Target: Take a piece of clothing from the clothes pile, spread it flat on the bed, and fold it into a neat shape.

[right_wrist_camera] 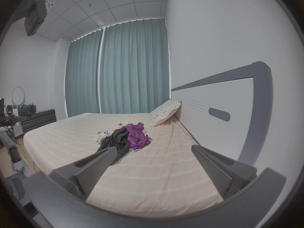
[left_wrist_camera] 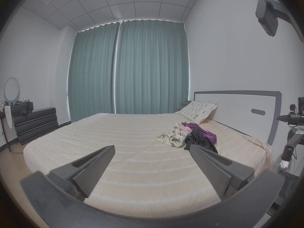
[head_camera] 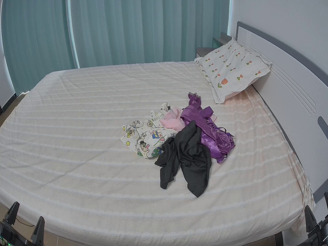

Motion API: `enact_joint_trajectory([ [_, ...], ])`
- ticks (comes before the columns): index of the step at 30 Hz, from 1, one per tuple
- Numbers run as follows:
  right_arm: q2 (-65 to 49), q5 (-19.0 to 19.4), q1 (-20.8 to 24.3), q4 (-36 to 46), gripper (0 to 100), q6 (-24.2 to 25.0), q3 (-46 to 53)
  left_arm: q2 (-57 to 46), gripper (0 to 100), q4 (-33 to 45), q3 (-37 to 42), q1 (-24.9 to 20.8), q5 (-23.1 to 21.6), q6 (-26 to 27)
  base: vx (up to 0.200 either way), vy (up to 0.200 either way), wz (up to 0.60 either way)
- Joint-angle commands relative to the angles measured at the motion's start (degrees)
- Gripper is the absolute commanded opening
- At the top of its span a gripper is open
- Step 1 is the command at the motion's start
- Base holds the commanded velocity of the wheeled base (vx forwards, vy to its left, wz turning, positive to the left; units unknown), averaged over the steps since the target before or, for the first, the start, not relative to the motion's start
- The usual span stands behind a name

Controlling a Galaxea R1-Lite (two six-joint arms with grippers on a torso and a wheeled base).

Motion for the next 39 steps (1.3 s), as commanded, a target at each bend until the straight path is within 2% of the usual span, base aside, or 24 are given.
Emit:
enact_joint_trajectory([
  [1,-0.94,0.06,0.0,-0.01,100,0.16,1.01,-1.04,100,-0.04,0.92,0.01,0.0,-0.02,0.0,0.0,0.0],
  [6,-0.94,0.14,0.0,-0.19,100,0.07,1.01,-1.04,100,-0.04,0.92,0.01,0.0,-0.02,0.0,0.0,0.0],
  [8,0.12,0.67,0.44,-0.89,100,1.39,-1.8,-1.04,100,-0.04,0.92,0.01,0.0,-0.02,0.0,0.0,0.0],
  [10,6.0,1.46,2.11,0.16,100,7.19,-12.96,-1.04,100,-0.04,0.92,0.01,0.0,-0.02,0.0,0.0,0.0],
  [11,7.85,1.46,2.37,0.95,100,8.69,-14.11,-1.04,100,-0.04,0.92,0.01,0.0,-0.02,0.0,0.0,0.0],
  [14,12.07,1.9,3.78,3.59,100,8.69,-13.84,-1.04,100,-0.04,0.92,0.01,0.0,-0.02,0.0,0.0,0.0],
  [16,18.05,4.19,6.59,3.33,100,9.04,-13.23,-1.04,100,-0.04,0.92,0.01,0.0,-0.02,0.0,0.0,0.0],
  [17,18.05,4.19,6.59,3.33,100,9.04,-13.23,-1.04,100,-0.04,0.92,0.01,0.0,-0.02,0.0,0.0,0.0],
  [20,27.36,7.0,8.79,-0.54,100,13.61,-15.51,-1.04,100,-0.04,0.92,0.01,0.0,-0.02,0.0,0.0,0.0],
  [21,33.34,9.28,9.4,-3.44,100,17.65,-16.39,-1.04,100,-0.04,0.92,0.01,0.0,-0.02,0.0,0.0,0.0],
  [24,44.24,10.08,9.23,-10.12,100,21.87,-17.01,-1.04,100,-0.04,0.92,0.01,0.0,-0.02,0.0,0.0,0.0],
  [25,45.29,10.08,9.23,-10.83,100,21.96,-17.01,-1.04,100,-0.04,0.92,0.01,0.0,-0.02,0.0,0.0,0.0],
  [29,62.69,9.9,9.23,-23.31,100,22.66,-16.92,-1.04,100,-0.04,0.92,0.01,0.0,-0.02,0.0,0.0,0.0],
  [30,62.69,9.9,9.23,-23.31,100,22.66,-16.92,-1.04,100,-0.04,0.92,0.01,0.0,-0.02,0.0,0.0,0.0],
  [31,69.29,9.55,9.23,-27.96,100,22.57,-16.74,-1.04,100,-0.04,0.92,0.01,0.0,-0.02,0.0,0.0,0.0],
  [34,76.67,9.46,9.32,-33.33,100,23.01,-17.01,-1.04,100,-0.04,0.92,0.01,0.0,-0.02,0.0,0.0,0.0],
  [39,90.47,8.58,9.93,-44.75,100,27.41,-17.18,-1.04,100,-0.04,0.92,0.01,0.0,-0.02,0.0,0.0,0.0],
])
